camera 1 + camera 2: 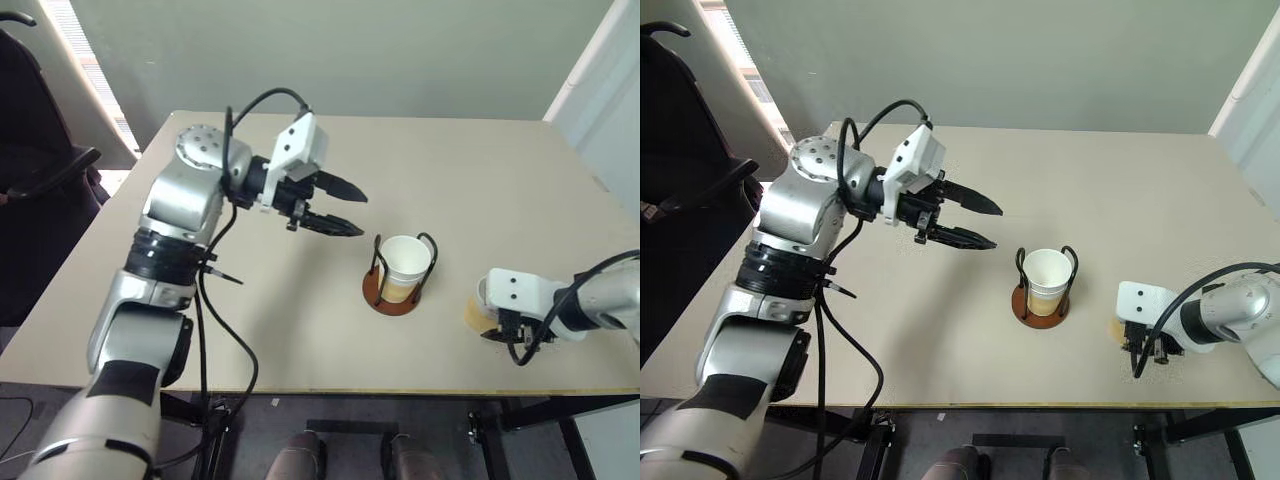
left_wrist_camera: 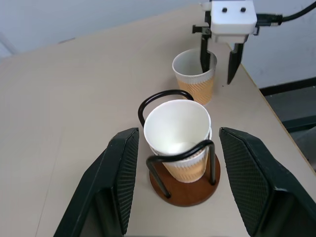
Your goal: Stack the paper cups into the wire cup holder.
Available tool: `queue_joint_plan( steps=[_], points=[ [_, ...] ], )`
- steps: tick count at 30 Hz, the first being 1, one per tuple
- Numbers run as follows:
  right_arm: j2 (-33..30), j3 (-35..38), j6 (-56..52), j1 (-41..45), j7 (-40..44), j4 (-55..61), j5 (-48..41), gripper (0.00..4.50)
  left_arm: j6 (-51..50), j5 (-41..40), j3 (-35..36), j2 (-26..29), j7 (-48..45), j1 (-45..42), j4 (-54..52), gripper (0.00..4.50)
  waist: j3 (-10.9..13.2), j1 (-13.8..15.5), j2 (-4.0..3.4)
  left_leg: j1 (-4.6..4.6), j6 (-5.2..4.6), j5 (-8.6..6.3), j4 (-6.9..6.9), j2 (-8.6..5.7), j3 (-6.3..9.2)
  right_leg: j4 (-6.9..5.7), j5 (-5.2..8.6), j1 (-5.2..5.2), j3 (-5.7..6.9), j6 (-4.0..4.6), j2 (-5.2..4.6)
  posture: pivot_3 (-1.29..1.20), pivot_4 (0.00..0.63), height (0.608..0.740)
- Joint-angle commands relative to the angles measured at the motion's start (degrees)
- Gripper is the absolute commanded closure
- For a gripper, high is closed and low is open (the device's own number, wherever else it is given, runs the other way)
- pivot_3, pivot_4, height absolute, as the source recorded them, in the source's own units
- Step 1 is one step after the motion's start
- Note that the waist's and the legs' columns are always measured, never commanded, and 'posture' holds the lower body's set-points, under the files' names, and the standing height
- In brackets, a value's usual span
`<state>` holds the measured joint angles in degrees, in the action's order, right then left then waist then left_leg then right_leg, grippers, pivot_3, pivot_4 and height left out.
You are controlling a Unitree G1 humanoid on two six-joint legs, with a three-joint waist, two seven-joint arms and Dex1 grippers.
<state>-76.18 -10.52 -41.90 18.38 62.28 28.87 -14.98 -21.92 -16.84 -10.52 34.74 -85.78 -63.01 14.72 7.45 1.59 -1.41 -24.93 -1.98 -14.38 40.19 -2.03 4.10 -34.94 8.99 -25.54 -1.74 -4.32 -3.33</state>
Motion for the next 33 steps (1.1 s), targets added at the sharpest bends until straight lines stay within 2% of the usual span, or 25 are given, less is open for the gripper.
queue_joint_plan(
  steps=[1,2,5,7,10,13,17,23,33],
  points=[
    [-1.2,3.6,1.6,1.5,2.4,0.6,-0.3,4.30,0.3,-0.9,2.7,3.2,-0.3,1.9,-2.9,1.72,0.0,-0.1,0.00,0.01,0.01,0.01,-0.01,0.00,0.00,0.00,0.00,0.00,0.01,0.01,0.01,0.00,0.150,0.740],
    [-2.1,5.3,2.5,1.1,3.7,0.8,-0.9,4.45,0.8,-1.0,3.1,4.1,-0.4,2.5,-3.0,1.72,0.0,0.0,0.00,0.00,0.01,0.01,-0.01,0.02,0.01,0.00,0.00,0.01,0.02,0.02,0.02,0.00,0.150,0.740],
    [-5.1,10.1,3.5,2.6,8.1,0.7,-3.2,4.45,0.7,-2.2,4.4,6.5,-1.4,3.7,-3.4,1.72,0.0,0.1,0.00,-0.03,0.02,0.01,-0.01,0.01,0.03,0.02,0.02,0.00,0.03,0.08,0.01,0.00,0.150,0.740],
    [-5.9,11.3,3.7,7.7,10.5,-0.5,-4.9,4.45,0.8,-2.8,4.8,7.6,-1.9,4.4,-3.7,1.72,0.0,-0.1,0.00,-0.03,0.03,0.00,-0.02,0.01,0.03,0.04,0.03,0.01,0.02,0.11,0.01,0.00,0.150,0.740],
    [-4.1,8.5,2.6,20.3,13.7,-2.4,-6.5,4.45,0.7,-3.0,4.4,8.3,-2.7,5.2,-4.4,1.72,0.0,-0.3,-0.01,0.00,0.04,0.00,-0.04,-0.02,0.02,0.03,0.04,0.00,0.01,0.19,0.02,0.00,0.150,0.740],
    [0.9,2.1,2.0,34.3,17.3,-4.7,-4.9,4.45,0.4,-3.2,4.0,8.3,-3.1,5.4,-4.8,1.72,0.0,-0.5,0.01,0.02,0.04,0.00,-0.07,0.04,0.10,0.01,0.05,-0.02,0.07,0.36,0.10,0.00,0.150,0.740],
    [6.3,-4.2,2.5,44.1,20.7,-7.3,-1.7,4.45,0.2,-3.2,3.7,8.3,-3.2,5.2,-4.7,1.72,0.0,-0.7,0.01,0.01,0.08,0.04,-0.11,0.07,0.16,-0.02,-0.01,-0.11,0.12,0.45,0.14,0.00,0.150,0.740],
    [12.2,-9.3,3.5,45.8,21.6,-7.8,1.8,4.45,0.2,-3.1,3.5,8.3,-2.9,5.1,-5.0,1.72,0.0,-0.7,0.00,-0.03,0.15,0.08,-0.11,0.08,0.23,0.00,0.01,-0.12,0.15,0.51,0.12,0.00,0.150,0.740],
    [16.0,-12.7,8.4,42.0,22.8,-9.6,7.2,4.45,0.5,-2.7,3.3,8.5,-2.9,5.1,-5.0,1.72,0.0,-0.7,0.00,-0.04,0.19,0.09,-0.14,0.09,0.24,0.00,0.04,-0.14,0.16,0.56,0.11,0.00,0.150,0.740]
  ],
)
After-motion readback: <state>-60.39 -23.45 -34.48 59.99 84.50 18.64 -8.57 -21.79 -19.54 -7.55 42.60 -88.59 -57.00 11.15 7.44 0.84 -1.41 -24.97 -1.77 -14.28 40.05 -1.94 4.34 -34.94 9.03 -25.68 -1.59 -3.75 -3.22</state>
